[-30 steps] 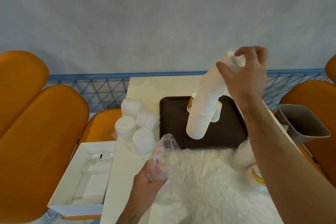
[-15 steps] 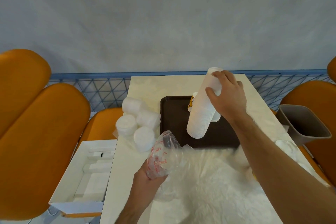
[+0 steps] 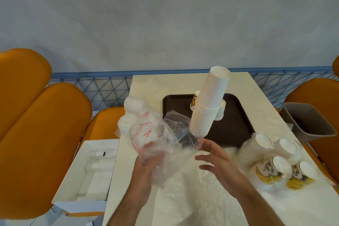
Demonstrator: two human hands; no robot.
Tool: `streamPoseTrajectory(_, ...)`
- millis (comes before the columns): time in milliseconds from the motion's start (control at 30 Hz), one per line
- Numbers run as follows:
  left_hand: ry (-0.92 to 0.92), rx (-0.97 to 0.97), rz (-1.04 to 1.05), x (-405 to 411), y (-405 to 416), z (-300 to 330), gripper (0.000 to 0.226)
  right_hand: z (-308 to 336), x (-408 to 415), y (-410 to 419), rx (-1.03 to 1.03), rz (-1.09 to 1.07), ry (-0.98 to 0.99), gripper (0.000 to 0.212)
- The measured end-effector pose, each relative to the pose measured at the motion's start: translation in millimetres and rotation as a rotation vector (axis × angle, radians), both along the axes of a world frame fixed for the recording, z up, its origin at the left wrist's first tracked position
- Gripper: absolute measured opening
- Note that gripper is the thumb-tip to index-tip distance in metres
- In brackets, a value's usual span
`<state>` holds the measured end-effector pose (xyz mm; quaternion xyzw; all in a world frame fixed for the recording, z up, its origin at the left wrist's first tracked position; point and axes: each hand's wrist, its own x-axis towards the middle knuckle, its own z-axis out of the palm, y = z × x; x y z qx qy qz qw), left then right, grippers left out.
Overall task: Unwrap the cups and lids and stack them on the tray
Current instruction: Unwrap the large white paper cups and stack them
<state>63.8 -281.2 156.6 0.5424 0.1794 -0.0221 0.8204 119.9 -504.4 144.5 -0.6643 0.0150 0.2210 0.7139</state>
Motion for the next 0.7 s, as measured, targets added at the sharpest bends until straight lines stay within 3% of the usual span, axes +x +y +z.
streamPoseTrajectory(67,0.041,-0.154,-0.03,-0.3,2.8,0.2,0.053,-1.0,-2.3,4.5,0.001,0.08,0.037,0.058)
streamPoseTrajectory(133,0.035,-0.22,-0.126,0.1,4.9,-4.0,0.033,3.1,-3.3,13.3,0.057,0.14,0.121,0.062)
streamPoseTrajectory(267,0.001,-0.128,-0.264,-4.7,-8.9,11.5,0.032,16.4,-8.3,35.4,0.157,0.266,0.214,0.028)
streamPoseTrajectory(333,0.063,-0.077,-0.22,-8.2,-13.4,7.9,0.037,20.2,-11.1,45.5,0.145,0.194,0.183,0.017)
streamPoseTrajectory(500,0.089,-0.087,-0.118,-10.6,-6.2,11.1,0.023,18.7,-9.1,53.0,0.038,-0.029,0.106,0.028)
streamPoseTrajectory(600,0.026,-0.116,-0.139,-8.4,-4.4,21.4,0.065,20.2,-7.4,50.7,-0.057,-0.218,0.089,0.051)
streamPoseTrajectory(700,0.129,-0.039,-0.069,-2.4,-4.0,10.8,0.057,23.1,-6.3,44.3,0.068,-0.11,0.098,0.036)
